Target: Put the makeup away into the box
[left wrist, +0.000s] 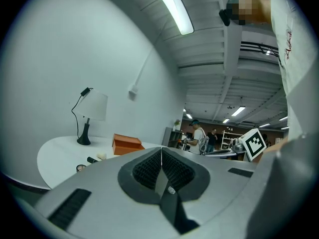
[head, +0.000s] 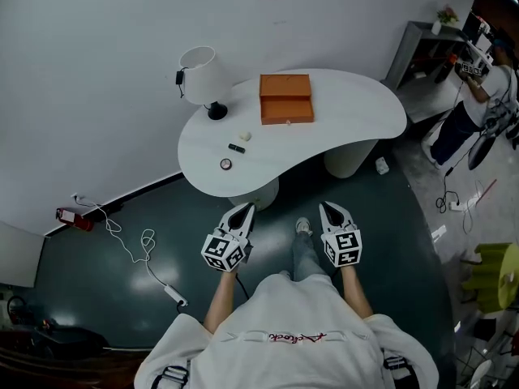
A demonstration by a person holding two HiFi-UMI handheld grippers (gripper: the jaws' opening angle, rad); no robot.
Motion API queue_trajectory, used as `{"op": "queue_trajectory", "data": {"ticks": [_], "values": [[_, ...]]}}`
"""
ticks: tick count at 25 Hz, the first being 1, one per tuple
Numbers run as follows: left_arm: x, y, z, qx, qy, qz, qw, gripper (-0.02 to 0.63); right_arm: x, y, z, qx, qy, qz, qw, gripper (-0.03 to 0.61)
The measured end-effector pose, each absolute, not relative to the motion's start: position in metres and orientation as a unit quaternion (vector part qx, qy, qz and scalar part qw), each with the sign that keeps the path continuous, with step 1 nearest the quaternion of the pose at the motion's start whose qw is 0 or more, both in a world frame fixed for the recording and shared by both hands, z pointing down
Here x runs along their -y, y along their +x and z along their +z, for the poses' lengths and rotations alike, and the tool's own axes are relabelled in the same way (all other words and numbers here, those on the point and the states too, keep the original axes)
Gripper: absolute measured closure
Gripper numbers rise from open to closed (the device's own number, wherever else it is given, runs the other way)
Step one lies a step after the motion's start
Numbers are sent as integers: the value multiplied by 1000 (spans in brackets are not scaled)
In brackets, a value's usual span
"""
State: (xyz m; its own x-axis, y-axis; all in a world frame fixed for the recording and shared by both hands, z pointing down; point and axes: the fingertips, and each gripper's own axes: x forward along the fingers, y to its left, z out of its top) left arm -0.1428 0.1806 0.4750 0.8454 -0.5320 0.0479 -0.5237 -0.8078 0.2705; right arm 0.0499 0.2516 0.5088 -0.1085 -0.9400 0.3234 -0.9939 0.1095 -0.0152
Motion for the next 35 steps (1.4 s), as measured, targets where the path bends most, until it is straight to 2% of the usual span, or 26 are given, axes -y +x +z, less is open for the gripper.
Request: {"op": "queue_trajectory", "data": {"ticks": [10, 35], "values": [[-125, -120, 478, 288, 948, -11, 131, 601, -193, 73, 512, 744, 650, 113, 103, 558], [79, 8, 467, 338, 933, 4, 122, 601, 31, 192, 502, 787, 600, 114, 92, 558]]}}
